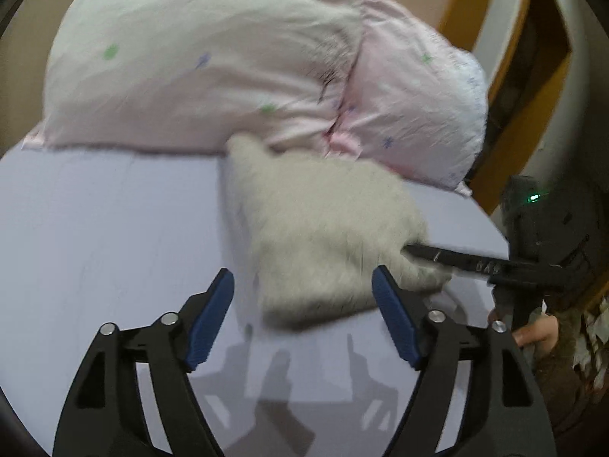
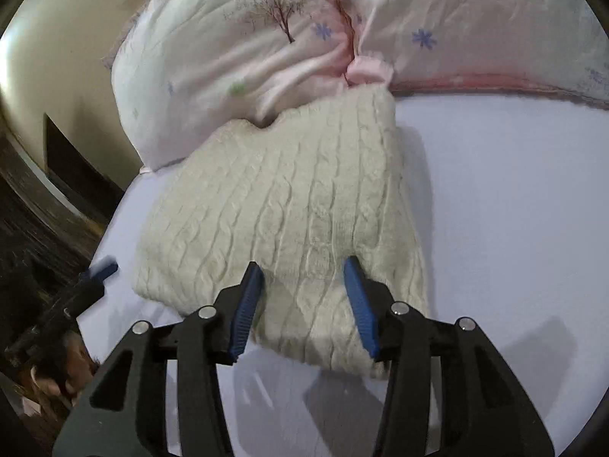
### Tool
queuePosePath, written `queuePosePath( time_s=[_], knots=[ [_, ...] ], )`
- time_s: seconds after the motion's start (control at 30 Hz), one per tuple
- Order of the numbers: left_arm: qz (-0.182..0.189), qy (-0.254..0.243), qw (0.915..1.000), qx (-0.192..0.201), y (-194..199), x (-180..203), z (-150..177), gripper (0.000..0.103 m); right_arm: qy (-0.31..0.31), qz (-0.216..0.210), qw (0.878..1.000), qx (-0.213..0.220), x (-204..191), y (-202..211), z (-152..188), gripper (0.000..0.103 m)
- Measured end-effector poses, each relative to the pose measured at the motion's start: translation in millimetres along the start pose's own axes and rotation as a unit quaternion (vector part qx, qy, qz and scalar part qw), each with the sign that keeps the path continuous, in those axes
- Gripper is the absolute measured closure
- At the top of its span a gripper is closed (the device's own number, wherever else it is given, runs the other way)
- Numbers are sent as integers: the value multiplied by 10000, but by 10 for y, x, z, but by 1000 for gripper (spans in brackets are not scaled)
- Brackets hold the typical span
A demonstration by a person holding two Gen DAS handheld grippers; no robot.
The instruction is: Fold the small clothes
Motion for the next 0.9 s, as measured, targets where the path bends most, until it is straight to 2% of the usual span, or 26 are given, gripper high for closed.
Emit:
queuePosePath(
  time_s=[0.03, 0.07, 0.1, 0.13, 0.2, 0.27, 0.33, 0.37, 0.47, 0.5, 0.7, 0.9],
  knots=[
    [-115, -4, 9999, -61, 5, -11, 57, 16, -32, -40, 10000, 9, -23, 71, -2, 55],
    [-322, -23, 9994, -118, 13, -25, 121, 13, 3, -99, 9999, 125, -75, 242, 15, 39],
    [-444, -39, 9989, -133, 24, -32, 150, 9, 54, -124, 9997, 224, -95, 321, 43, 12],
    [-609, -71, 9980, -158, 23, -34, 185, 5, 172, -69, 9987, 482, -135, 526, 88, 2],
    [-900, -167, 9955, -231, -10, -24, 237, 1, 337, 133, 9956, 860, -146, 757, 132, 2],
    [-1056, -280, 9935, -319, -72, 4, 272, 1, 439, 553, 9915, 1089, -128, 836, 201, 2],
    [-1198, -394, 9908, -488, -159, 30, 320, 1, 337, 1213, 9867, 1031, 41, 831, 339, 2],
    [-1255, -452, 9895, -549, -195, 44, 341, 1, 300, 1385, 9854, 948, 87, 751, 396, 2],
    [-1472, -604, 9847, -714, -319, 45, 400, 1, 444, 1434, 9882, 298, 49, 380, 504, 2],
    [-1511, -603, 9836, -778, -359, 31, 421, 1, 483, 1468, 9877, 219, 40, 330, 541, 2],
    [-1499, -516, 9812, -1101, -448, -36, 469, 1, 787, 1804, 9804, -129, -92, -71, 542, 2],
    [-1507, -577, 9807, -1108, -443, -12, 482, 1, 1010, 2151, 9712, -191, -139, -157, 574, 2]
  ],
)
Point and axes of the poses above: each gripper's, at about its wrist camera, not at the fingertips, and y roughly against the way its jaws point, x to its right, z to its underside, the point moved 5 cm from there along -y, roughly the way its jaws point, and after that the axes turned 5 degrees about -y, right-handed, at the moved point
